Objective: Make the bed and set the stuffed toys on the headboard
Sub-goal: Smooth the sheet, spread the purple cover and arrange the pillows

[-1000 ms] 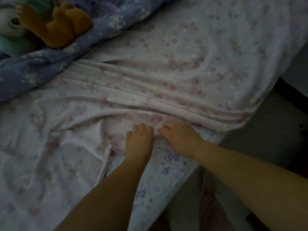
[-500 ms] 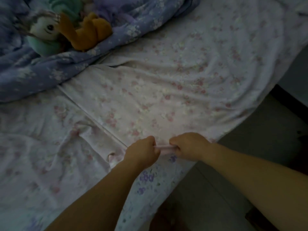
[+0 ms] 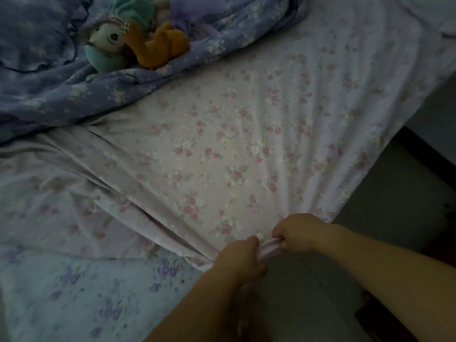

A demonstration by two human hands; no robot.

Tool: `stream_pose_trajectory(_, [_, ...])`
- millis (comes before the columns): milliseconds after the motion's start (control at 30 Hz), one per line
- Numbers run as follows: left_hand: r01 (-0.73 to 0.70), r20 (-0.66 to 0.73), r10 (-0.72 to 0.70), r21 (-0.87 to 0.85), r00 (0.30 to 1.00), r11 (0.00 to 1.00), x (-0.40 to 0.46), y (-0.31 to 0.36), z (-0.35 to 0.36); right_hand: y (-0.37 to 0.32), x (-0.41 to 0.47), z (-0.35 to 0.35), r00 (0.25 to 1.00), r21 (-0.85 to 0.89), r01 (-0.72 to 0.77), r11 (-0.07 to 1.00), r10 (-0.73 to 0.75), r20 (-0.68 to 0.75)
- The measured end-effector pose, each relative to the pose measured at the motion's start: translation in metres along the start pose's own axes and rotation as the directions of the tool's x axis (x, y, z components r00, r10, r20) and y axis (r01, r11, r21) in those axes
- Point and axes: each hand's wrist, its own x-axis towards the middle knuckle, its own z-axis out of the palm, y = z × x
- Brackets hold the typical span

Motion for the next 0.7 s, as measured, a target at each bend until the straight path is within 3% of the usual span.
stream_pose_trajectory(467, [-0.115, 0.001, 0.115, 0.015, 0.993, 0.993, -0.004, -0.018, 0.009, -0.021, -0.001, 0.007, 0.991, -0.031, -0.129, 0.991, 0.128, -0.031])
stream_pose_trajectory(633, [-0.195, 0.105, 0.198, -0.039, 0.975, 0.98, -0.021, -0.04, 0.02, -0.042, -0.004, 0.019, 0.944, -0.257, -0.24, 0.936, 0.287, 0.161])
stream_pose_trajectory(700, [-0.18, 0.062, 0.189, -0.131, 0.98, 0.975, -0.037, -0.061, 0.023, -0.06, 0.001, 0.024, 0.945, -0.252, -0.277, 0.927, 0.31, 0.101])
